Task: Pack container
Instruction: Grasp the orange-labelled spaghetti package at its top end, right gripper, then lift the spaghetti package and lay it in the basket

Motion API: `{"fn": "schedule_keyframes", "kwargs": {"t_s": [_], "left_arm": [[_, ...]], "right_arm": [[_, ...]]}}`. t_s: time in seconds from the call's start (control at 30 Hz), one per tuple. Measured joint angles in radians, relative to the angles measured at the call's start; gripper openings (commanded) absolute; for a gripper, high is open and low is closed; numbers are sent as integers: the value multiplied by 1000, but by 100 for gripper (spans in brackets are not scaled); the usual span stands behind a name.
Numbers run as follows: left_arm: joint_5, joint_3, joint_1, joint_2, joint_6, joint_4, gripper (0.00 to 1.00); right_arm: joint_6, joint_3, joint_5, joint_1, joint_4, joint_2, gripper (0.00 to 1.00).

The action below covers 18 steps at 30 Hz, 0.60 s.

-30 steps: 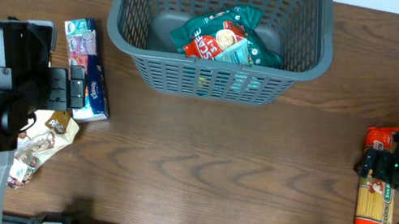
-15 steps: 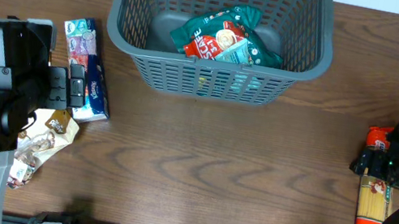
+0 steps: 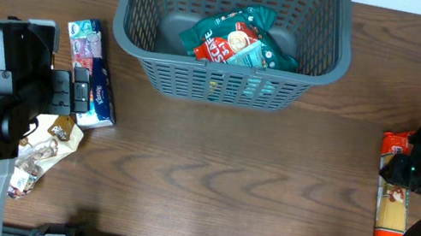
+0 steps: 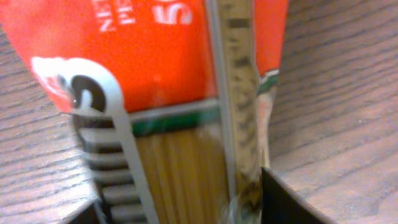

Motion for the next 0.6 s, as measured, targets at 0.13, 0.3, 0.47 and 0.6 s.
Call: {"fn": "schedule_keyframes", "kwargs": {"t_s": [0.13, 0.3, 0.47, 0.6], "left_arm": [[0, 0, 0, 0, 0, 0, 99], [0, 0, 0, 0, 0, 0, 99], [0, 0, 0, 0, 0, 0, 99], [0, 0, 0, 0, 0, 0, 99]], "right_arm": [[5, 16, 2, 0, 0, -22, 1], [19, 17, 6, 6, -2, -24, 1], [56, 49, -13, 44, -62, -34, 1], [95, 174, -38, 118, -189, -77, 1]]}}
